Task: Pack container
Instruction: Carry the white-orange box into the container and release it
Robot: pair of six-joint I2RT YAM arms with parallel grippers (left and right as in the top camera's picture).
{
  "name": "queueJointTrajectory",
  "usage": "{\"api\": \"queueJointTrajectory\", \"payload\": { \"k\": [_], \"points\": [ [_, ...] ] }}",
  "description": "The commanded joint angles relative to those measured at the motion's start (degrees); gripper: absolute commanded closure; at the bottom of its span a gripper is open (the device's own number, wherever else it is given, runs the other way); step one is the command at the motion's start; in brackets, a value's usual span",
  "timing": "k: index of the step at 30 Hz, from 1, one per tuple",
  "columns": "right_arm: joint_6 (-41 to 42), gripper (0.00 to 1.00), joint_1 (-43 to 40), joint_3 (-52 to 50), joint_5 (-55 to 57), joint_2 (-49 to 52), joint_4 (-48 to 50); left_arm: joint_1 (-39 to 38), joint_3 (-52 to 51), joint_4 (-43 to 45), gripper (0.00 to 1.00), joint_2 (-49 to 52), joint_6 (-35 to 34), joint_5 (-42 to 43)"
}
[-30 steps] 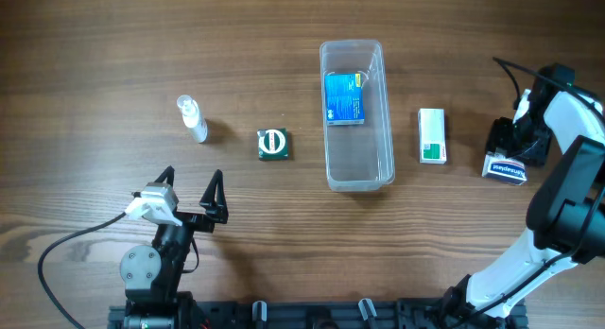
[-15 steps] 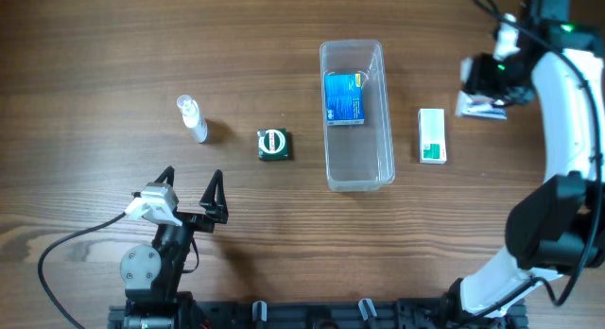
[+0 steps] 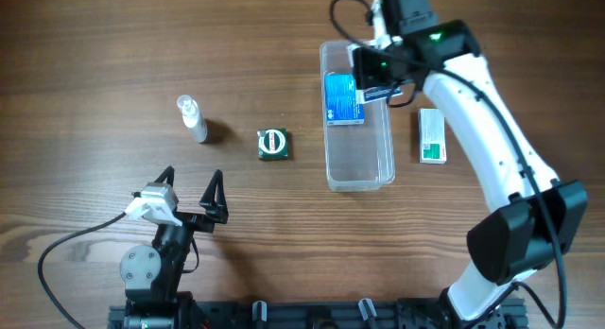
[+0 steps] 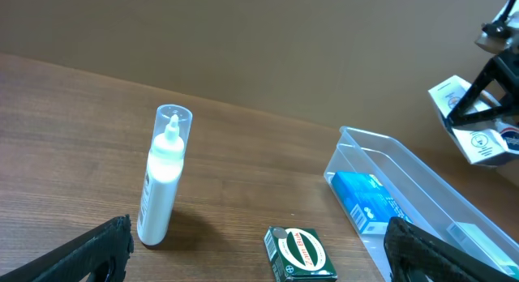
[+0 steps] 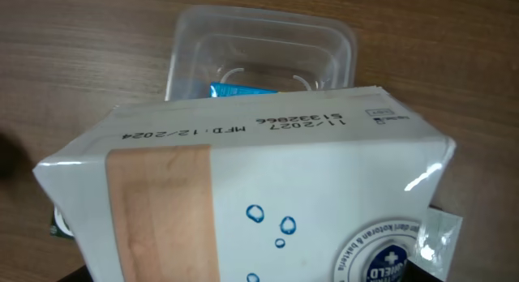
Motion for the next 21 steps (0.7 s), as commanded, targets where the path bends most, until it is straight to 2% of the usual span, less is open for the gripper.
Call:
{"api": "queueJointTrajectory", "payload": {
  "k": [1, 21],
  "points": [
    [4.1, 0.32, 2.0, 1.2, 4.4, 1.3, 1.2, 0.5, -0.2, -0.3, 0.0, -0.4, 0.7, 0.7],
    [9.9, 0.3, 2.8, 0.8, 3.8, 14.6, 7.9, 0.5, -0.2, -0.3, 0.0, -0.4, 0.7, 0.7]
  ]
}}
